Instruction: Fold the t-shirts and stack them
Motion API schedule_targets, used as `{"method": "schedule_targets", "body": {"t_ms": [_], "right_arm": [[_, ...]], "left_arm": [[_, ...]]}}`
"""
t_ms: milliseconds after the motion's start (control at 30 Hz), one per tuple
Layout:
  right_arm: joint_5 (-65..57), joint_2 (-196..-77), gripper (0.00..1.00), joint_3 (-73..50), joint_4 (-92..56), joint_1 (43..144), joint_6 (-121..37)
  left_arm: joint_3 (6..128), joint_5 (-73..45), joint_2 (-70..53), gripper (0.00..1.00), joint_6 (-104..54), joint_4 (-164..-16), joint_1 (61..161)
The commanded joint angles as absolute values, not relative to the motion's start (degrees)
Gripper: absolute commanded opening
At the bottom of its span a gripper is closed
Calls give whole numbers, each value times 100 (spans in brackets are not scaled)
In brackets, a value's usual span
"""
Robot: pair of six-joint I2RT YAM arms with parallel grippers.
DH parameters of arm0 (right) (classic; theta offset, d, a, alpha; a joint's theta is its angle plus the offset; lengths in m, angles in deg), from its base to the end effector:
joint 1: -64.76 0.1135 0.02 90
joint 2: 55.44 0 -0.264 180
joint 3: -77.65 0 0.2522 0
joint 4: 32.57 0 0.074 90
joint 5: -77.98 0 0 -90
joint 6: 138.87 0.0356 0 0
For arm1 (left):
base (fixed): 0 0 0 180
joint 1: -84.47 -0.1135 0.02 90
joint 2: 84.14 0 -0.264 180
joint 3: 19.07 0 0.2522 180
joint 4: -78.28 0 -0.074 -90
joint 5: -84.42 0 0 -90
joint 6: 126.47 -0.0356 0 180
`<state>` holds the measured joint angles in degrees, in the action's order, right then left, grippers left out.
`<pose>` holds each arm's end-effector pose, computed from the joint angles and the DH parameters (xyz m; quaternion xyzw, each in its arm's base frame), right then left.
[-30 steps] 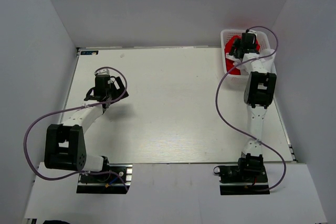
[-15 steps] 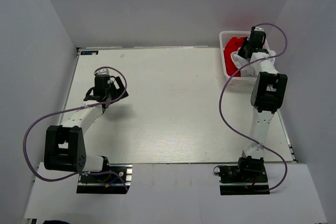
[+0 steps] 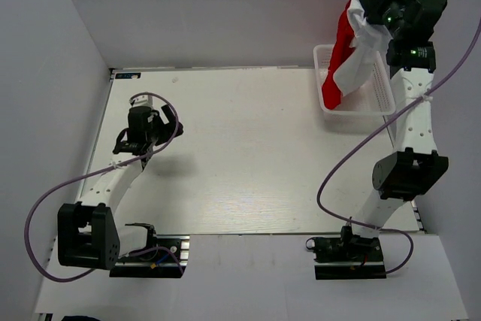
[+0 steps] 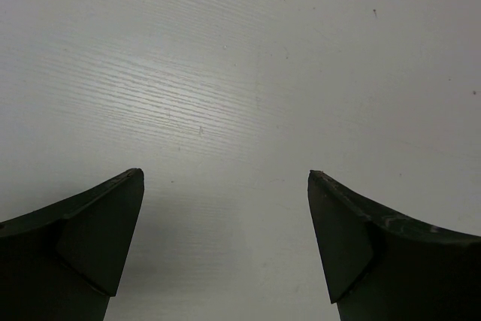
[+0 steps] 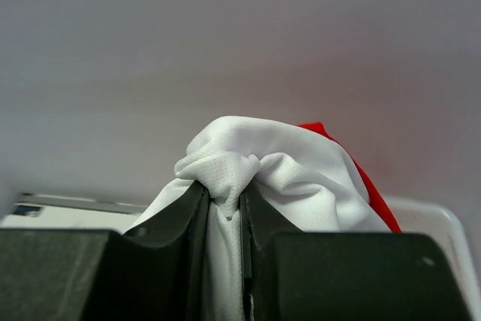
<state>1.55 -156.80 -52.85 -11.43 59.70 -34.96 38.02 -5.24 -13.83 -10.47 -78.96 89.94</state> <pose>0.3990 -0.0269 0.5103 0.0194 0.6573 0.1351 0.7412 0.2641 -0.0251 0.2400 -0.1601 0.8764 -0.1206 0.4378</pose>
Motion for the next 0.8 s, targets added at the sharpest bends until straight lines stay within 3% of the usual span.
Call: {"method": "schedule_targets", "body": {"t_ms": [0, 233, 467, 733, 767], "right_arm": [[1433, -15414, 0, -5739, -2088, 6063, -2893], [3076, -15686, 0, -6740, -3678, 6343, -1129], [3281, -15696, 0, -6900, -4552, 6888, -360], [3238, -15282, 0, -5381, -3754, 7556, -1537], [3045, -15247, 0, -4744, -3492, 7653, -1938]], "left_arm": [[3688, -681, -1821, 100, -1010, -7926, 9009], [3565, -681, -2182, 100, -957, -8040, 9009], [3565, -733, -2366, 100, -905, -7987, 9009], [3512, -610, -2420, 100, -800, -7882, 9009], [3512, -550, -2420, 100, -799, -7829, 9009]]}}
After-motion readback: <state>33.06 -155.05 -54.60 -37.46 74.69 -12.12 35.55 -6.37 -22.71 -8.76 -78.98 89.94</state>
